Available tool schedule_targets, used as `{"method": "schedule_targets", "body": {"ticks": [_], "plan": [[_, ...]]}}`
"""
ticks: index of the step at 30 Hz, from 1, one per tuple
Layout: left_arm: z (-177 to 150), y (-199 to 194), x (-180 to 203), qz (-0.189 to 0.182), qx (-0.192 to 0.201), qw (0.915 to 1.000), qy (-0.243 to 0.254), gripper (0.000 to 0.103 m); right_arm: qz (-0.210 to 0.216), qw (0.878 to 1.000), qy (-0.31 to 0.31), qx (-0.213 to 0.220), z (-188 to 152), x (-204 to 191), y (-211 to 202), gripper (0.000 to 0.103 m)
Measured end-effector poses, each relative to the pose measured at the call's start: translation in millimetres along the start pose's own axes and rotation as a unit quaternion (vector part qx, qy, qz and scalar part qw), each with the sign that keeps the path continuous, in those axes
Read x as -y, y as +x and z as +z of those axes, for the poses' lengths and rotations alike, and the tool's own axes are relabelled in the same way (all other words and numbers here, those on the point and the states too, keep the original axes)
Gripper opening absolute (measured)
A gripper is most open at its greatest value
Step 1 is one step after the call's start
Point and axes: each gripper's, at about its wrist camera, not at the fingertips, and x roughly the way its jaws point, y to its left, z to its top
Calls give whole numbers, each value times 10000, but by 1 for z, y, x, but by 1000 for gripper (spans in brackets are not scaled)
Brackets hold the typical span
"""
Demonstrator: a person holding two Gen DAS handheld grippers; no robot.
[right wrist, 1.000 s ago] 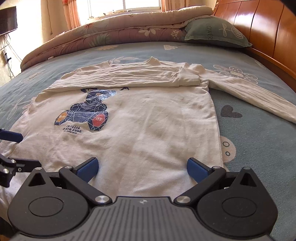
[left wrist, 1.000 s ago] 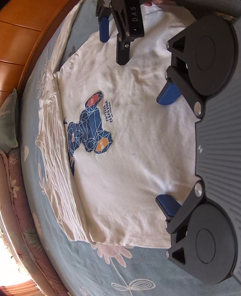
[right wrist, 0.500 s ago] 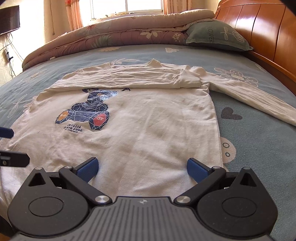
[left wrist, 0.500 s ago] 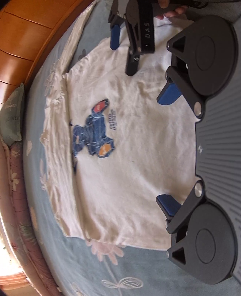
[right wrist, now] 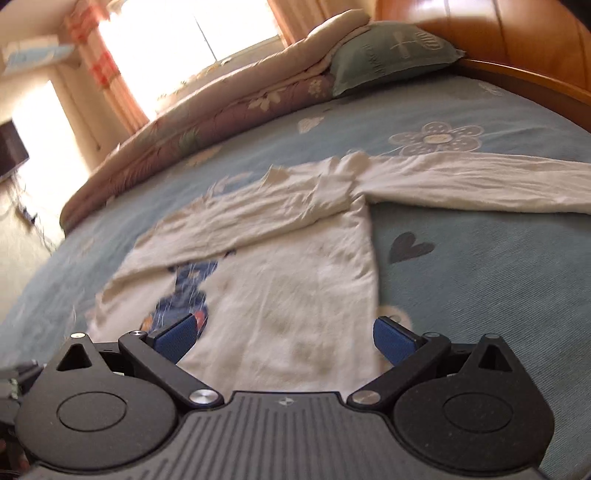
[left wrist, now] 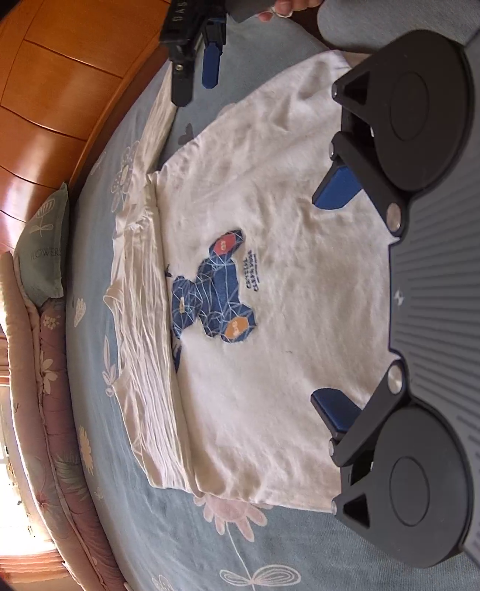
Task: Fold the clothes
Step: 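Move the right gripper to the spread sleeve cuff and grasp it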
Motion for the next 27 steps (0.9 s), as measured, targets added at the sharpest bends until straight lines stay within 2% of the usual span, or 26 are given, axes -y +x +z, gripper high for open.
{"method": "schedule_targets", "body": {"ticks": [2, 4, 8, 11, 13, 14, 17, 18, 23, 27], "plan": [[6, 4, 5, -117, 43, 9999, 23, 102, 46, 9979, 581, 270, 16, 39, -12, 103], [12, 10, 10, -248, 56, 9997, 41, 102, 113, 9904, 1270, 541, 27, 81, -23, 103], [17, 25, 18, -395, -16, 9992, 33, 102, 83, 9614, 2452, 1247, 37, 160, -44, 103], [20, 36, 24, -491, -84, 9988, 20, 102, -233, 9377, 3018, 1704, 37, 203, -55, 103], [22, 44, 28, -554, -130, 9984, 12, 102, -147, 9224, 3377, 1868, 33, 226, -55, 103], [24, 48, 30, -586, -152, 9982, 8, 102, -111, 9197, 3431, 1908, 32, 232, -53, 103], [27, 59, 37, -681, -220, 9974, -4, 102, -60, 9165, 3455, 2018, 34, 241, -45, 103], [28, 62, 38, -693, -241, 9973, -22, 102, -167, 9178, 3427, 2000, 37, 241, -41, 103], [34, 68, 45, -719, -225, 9972, -5, 102, -1146, 9314, 2924, 1840, 60, 226, -13, 103], [35, 69, 50, -749, -228, 9969, 74, 102, -1524, 9360, 2384, 2096, 66, 220, 5, 103]]}}
